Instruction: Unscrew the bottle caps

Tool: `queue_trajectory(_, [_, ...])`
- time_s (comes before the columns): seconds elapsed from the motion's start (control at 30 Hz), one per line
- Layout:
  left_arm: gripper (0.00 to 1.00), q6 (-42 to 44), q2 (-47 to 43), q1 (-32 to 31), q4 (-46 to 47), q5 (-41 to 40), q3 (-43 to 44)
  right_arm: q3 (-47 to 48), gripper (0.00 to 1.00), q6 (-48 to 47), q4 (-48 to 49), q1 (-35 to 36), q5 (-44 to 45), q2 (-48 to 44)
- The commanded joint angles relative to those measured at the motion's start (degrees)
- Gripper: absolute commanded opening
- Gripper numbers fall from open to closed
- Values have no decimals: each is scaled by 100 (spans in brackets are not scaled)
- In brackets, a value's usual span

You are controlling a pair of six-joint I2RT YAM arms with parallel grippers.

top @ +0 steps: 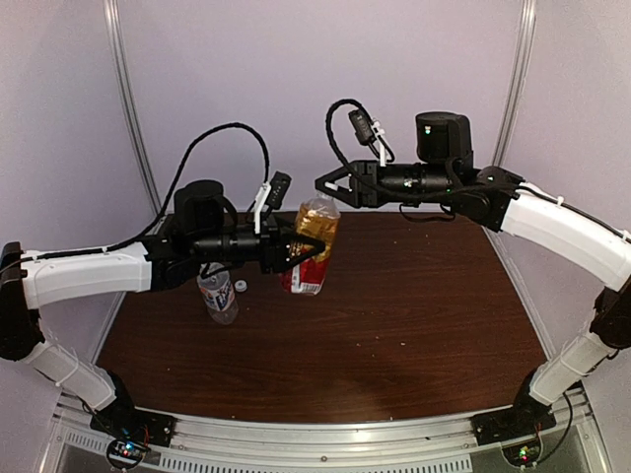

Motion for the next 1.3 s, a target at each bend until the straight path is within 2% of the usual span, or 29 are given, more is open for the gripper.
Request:
queue_trajectory(0.0, [35, 90, -5, -32, 203, 72, -43, 214, 38, 6, 171, 34, -112, 48])
queue_trajectory(0.1, [35, 112, 7, -32, 197, 56, -45, 184, 28, 6, 182, 34, -119, 49])
queue_trajectory(0.27, [35, 126, -1, -38, 230, 34, -62, 129, 3, 14, 234, 32, -154, 45])
queue_trajectory(0.3, [35, 126, -10, -35, 260, 23, -75, 103, 0, 12, 251, 33, -154, 34])
queue_trajectory(0.6, [35, 134, -122, -31, 520, 86, -240, -27, 0, -199, 509, 7, -479, 17])
queue_trajectory(0.67, [35, 142, -164, -33, 637, 224, -291, -12, 0, -370, 567, -9, -824, 69])
queue_trajectory(0.83, [33, 157, -223, -30, 981, 1202, -331, 95, 0, -1002, 552, -27, -1790, 239])
queue_trajectory(1.07, [35, 2, -276, -32, 1427, 2555, -378, 356, 0, -1807, 454, -75, -3755, 582])
queue_trajectory(1.17, [35, -56, -270, -33, 1479, 2797, -386, 504, 0, -1850, 490, -131, -4394, 782])
queue_trajectory(1.27, [35, -99, -270, -33, 1545, 2864, -426, 567, 6, -1840, 511, -161, -4595, 876])
